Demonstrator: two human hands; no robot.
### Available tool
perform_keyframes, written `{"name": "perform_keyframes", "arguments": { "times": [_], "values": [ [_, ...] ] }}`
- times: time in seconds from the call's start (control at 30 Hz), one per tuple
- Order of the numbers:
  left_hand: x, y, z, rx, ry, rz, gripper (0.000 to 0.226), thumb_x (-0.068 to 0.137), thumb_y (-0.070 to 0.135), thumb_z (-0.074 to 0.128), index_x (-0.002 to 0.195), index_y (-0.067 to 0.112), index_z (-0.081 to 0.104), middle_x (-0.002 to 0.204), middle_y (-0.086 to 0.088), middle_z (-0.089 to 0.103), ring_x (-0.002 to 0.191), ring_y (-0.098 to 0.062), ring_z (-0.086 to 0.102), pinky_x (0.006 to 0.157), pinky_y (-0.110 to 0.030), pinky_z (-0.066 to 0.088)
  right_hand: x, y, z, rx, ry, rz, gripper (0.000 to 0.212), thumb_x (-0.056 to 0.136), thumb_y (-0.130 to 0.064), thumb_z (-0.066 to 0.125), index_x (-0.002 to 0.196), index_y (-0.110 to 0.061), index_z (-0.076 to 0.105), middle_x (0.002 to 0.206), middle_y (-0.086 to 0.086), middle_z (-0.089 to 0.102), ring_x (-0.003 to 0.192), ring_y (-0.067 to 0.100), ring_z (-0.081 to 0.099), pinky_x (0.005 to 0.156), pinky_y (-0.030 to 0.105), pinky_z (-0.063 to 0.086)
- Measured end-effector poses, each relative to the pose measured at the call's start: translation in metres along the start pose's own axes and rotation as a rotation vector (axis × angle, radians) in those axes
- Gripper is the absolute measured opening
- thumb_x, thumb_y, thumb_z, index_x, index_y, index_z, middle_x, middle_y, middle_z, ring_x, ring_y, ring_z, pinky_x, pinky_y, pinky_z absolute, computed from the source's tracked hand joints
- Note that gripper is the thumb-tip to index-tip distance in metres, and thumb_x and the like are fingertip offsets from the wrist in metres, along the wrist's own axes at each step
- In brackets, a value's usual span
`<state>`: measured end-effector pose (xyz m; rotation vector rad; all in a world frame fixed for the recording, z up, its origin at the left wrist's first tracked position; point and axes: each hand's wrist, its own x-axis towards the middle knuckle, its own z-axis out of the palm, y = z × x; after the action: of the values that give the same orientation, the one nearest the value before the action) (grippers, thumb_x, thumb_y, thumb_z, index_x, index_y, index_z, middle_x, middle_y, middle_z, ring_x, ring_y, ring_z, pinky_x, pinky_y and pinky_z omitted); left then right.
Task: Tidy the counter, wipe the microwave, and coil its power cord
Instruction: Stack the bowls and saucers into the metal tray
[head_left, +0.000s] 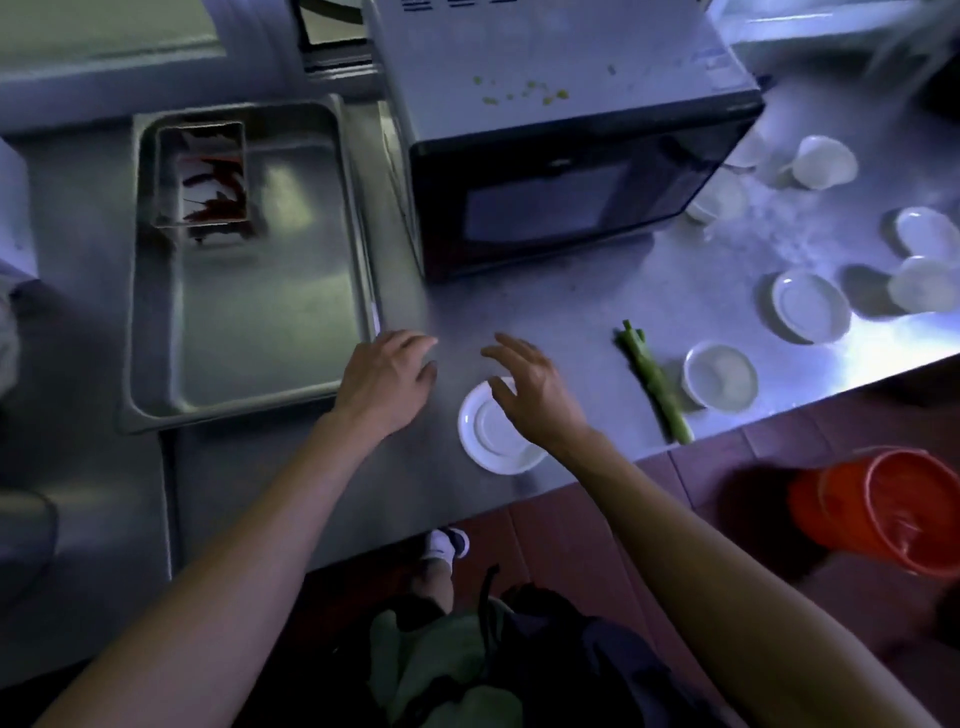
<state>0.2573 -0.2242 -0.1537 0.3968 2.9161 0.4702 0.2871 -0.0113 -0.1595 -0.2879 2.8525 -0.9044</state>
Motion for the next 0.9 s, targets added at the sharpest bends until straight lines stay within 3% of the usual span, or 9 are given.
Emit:
{"name": "perform_keyframes", "arguments": {
  "times": [0.37, 0.53, 0.73, 0.9],
  "values": [
    [-0.054, 0.163, 0.040, 0.049, -0.021, 0.205, 0.038, 0.096, 0.031, 0.057, 0.132, 0.018, 0.061, 0.134, 0.000, 0.061, 0.122, -0.025, 0.054, 0.099, -0.040, 0.043, -0.161, 0.093, -0.085, -0.058, 0.137, 0.128, 0.041, 0.090, -0.015, 0.064, 0.131, -0.015, 0.061, 0.148, 0.011, 0.050, 0.136, 0.028, 0.046, 0.110, 0.041, 0.038],
    [-0.054, 0.226, 0.059, 0.115, -0.106, 0.324, 0.044, 0.100, 0.037, 0.049, 0.140, 0.018, 0.053, 0.143, -0.001, 0.053, 0.130, -0.024, 0.048, 0.106, -0.038, 0.039, -0.218, 0.128, -0.112, -0.093, 0.158, 0.257, 0.046, 0.089, -0.014, 0.059, 0.135, -0.016, 0.058, 0.139, 0.007, 0.056, 0.128, 0.031, 0.051, 0.095, 0.045, 0.047],
    [-0.038, 0.286, 0.076, 0.169, -0.162, 0.421, 0.049, 0.098, 0.040, 0.050, 0.143, 0.022, 0.047, 0.147, 0.003, 0.047, 0.133, -0.023, 0.042, 0.104, -0.043, 0.041, -0.252, 0.162, -0.133, -0.102, 0.181, 0.358, 0.044, 0.087, -0.020, 0.057, 0.131, -0.022, 0.057, 0.132, -0.004, 0.056, 0.128, 0.024, 0.049, 0.091, 0.043, 0.049],
    [-0.010, 0.310, 0.096, 0.157, -0.217, 0.470, 0.057, 0.093, 0.043, 0.056, 0.146, 0.025, 0.042, 0.153, 0.003, 0.039, 0.140, -0.022, 0.034, 0.103, -0.049, 0.043, -0.257, 0.188, -0.139, -0.067, 0.218, 0.454, 0.043, 0.087, -0.021, 0.061, 0.130, -0.021, 0.059, 0.134, 0.003, 0.057, 0.128, 0.027, 0.049, 0.092, 0.046, 0.050]
  ]
}}
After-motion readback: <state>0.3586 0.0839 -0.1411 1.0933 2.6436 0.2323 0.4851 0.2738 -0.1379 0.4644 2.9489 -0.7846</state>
